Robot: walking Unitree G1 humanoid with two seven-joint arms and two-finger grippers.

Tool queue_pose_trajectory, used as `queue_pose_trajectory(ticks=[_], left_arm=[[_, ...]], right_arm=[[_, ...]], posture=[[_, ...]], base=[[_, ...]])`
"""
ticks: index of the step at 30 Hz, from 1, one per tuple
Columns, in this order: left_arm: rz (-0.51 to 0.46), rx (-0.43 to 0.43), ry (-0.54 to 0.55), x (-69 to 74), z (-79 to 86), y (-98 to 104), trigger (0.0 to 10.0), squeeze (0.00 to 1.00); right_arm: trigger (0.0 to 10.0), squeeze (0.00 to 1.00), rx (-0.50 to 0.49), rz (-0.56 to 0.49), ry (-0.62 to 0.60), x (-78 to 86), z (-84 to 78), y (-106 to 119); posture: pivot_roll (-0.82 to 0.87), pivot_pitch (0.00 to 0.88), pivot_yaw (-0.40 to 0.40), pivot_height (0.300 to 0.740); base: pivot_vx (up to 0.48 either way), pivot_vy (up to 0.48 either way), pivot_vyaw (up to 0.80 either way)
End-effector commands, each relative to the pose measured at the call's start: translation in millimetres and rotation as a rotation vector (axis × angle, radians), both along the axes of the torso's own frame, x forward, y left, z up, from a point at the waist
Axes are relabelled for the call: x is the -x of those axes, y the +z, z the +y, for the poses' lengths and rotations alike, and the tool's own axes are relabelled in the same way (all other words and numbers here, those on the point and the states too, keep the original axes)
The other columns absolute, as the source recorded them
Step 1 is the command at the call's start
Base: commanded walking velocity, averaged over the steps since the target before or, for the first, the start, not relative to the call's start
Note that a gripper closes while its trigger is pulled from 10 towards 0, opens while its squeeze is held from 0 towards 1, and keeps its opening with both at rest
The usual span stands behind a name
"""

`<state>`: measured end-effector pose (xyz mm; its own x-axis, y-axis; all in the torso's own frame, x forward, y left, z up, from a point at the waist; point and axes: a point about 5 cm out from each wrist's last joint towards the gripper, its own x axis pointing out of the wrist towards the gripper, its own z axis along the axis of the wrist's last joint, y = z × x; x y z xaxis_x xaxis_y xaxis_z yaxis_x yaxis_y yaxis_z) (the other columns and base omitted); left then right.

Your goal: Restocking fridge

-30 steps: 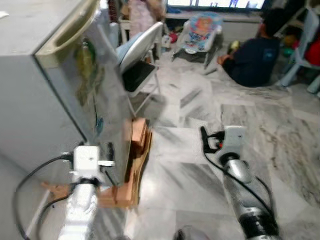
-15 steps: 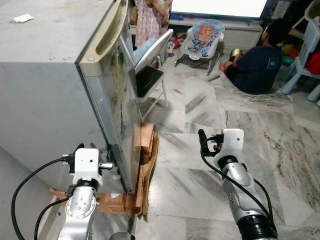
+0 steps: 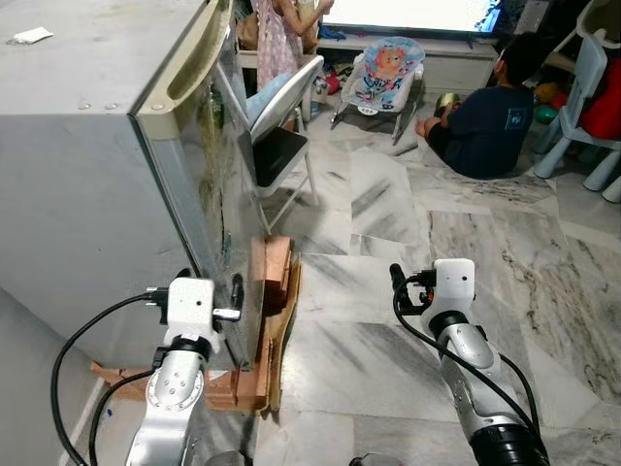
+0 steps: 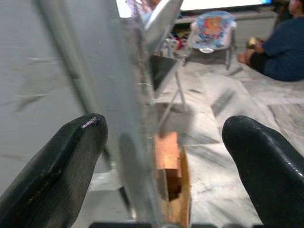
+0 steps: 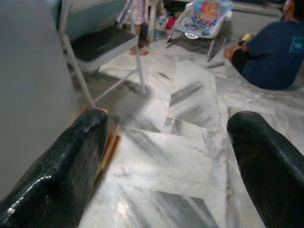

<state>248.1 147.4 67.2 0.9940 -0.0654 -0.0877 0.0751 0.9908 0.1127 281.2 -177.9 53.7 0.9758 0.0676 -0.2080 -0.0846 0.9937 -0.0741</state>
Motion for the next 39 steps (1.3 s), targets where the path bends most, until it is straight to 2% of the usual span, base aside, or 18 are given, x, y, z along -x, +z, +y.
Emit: queue_pose_trajectory(ticks=[1, 4, 6, 9, 11, 14, 17, 20, 25, 29, 39], left_arm=[[0.017, -0.012, -0.014, -2.8, -0.4, -2.4, 10.0, 0.00], [0.022, -0.017, -0.004, -7.9, 0.6, -3.0, 10.0, 0.00], [0.028, -0.043, 0.025, -15.4, 3.5, -2.7, 10.0, 0.00], [0.022, -0.053, 0.030, -23.0, 6.5, 0.2, 10.0, 0.00], [0.018, -0.058, 0.035, -26.3, 8.9, 1.6, 10.0, 0.00], [0.017, -0.069, 0.045, -29.8, 11.5, 1.8, 10.0, 0.00], [0.012, -0.082, 0.074, -35.8, 16.9, 3.3, 10.0, 0.00], [0.017, -0.087, 0.101, -37.0, 20.9, 3.1, 10.0, 0.00], [0.070, -0.062, 0.044, -32.5, 16.1, -4.9, 10.0, 0.00], [0.113, -0.101, 0.009, -30.6, 14.4, -14.8, 10.0, 0.00], [0.074, -0.145, 0.072, -50.8, 25.8, -2.2, 10.0, 0.00]], right_arm=[[10.0, 0.00, 0.022, -0.001, 0.018, 0.7, 2.3, 1.5], [10.0, 0.00, 0.002, -0.002, 0.034, 3.3, 5.0, 2.5], [10.0, 0.00, -0.008, -0.028, 0.068, 6.4, 14.2, 6.5], [10.0, 0.00, 0.032, -0.046, 0.128, 11.7, 22.9, 6.2], [10.0, 0.00, 0.005, -0.049, 0.158, 15.0, 25.4, 5.8], [10.0, 0.00, 0.006, -0.052, 0.169, 18.7, 24.9, 5.6], [10.0, 0.00, -0.071, -0.004, 0.202, 28.4, 22.4, 1.9], [10.0, 0.00, -0.088, 0.019, 0.248, 36.0, 22.2, 0.3], [10.0, 0.00, -0.111, 0.043, 0.294, 40.7, 22.8, -1.8], [10.0, 0.00, -0.127, 0.053, 0.354, 42.0, 28.6, -1.7], [10.0, 0.00, -0.136, 0.052, 0.401, 44.7, 33.0, 1.0]], posture=[[-0.05, 0.066, -0.024, 0.740], [-0.05, 0.068, -0.022, 0.740], [-0.05, 0.073, -0.019, 0.740], [-0.06, 0.079, -0.015, 0.740], [-0.06, 0.081, -0.015, 0.740], [-0.06, 0.083, -0.013, 0.740], [-0.06, 0.083, -0.013, 0.740], [-0.07, 0.086, -0.009, 0.740], [-0.08, 0.086, -0.006, 0.740], [-0.07, 0.087, -0.005, 0.740], [-0.08, 0.086, -0.004, 0.740]], base=[[0.000, 0.000, 0.00], [0.000, 0.000, 0.00], [0.000, 0.000, 0.00], [0.000, 0.000, 0.00], [0.000, 0.000, 0.00], [0.000, 0.000, 0.00], [0.000, 0.000, 0.00], [0.000, 0.000, 0.00], [0.000, 0.000, 0.00], [0.000, 0.000, 0.00], [0.000, 0.000, 0.00]])
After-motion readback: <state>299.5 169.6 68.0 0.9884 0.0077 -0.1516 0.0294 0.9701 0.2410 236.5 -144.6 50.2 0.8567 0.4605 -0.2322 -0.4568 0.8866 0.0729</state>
